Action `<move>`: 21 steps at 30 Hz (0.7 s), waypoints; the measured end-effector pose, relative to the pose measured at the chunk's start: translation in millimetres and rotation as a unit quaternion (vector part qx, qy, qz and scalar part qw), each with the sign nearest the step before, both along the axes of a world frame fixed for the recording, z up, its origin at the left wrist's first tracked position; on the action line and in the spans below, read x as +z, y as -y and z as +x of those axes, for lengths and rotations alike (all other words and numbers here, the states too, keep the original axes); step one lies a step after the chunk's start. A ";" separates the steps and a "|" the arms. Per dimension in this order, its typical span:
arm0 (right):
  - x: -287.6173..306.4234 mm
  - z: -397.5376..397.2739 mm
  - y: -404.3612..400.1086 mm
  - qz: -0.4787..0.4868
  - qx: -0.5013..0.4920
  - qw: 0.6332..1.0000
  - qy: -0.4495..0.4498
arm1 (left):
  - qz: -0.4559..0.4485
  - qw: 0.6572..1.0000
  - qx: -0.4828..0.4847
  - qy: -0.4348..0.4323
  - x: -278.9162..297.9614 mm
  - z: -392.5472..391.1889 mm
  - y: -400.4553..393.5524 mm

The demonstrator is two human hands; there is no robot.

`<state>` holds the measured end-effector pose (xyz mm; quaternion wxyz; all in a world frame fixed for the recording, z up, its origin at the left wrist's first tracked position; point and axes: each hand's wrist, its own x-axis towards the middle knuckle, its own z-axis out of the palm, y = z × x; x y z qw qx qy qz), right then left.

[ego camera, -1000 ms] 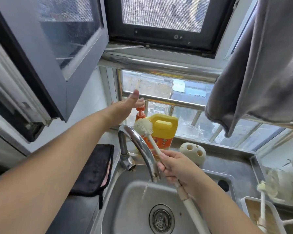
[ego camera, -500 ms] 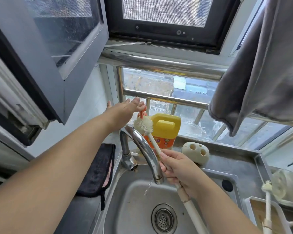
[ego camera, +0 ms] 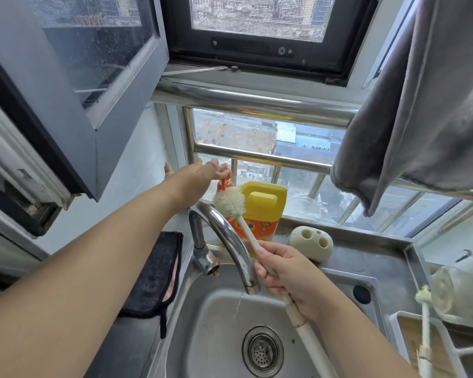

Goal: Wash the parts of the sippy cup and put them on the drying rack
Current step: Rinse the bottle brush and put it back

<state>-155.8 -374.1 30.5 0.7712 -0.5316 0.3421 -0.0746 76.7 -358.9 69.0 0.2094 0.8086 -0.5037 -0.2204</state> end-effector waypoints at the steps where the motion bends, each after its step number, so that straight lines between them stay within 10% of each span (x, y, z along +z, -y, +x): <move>1: 0.1 -0.1 -0.4 -0.001 0.001 1.000 -0.001 | -0.001 1.000 0.000 0.000 -0.5 0.2 -0.1; 10: -0.8 -15.6 -5.1 0.000 -0.005 1.000 -0.002 | 0.009 0.998 0.010 -0.053 20.1 -13.0 -3.4; 21: 2.0 -97.1 -37.3 -0.017 -0.100 0.995 -0.026 | -0.329 0.933 -0.128 0.073 45.9 -141.1 -56.7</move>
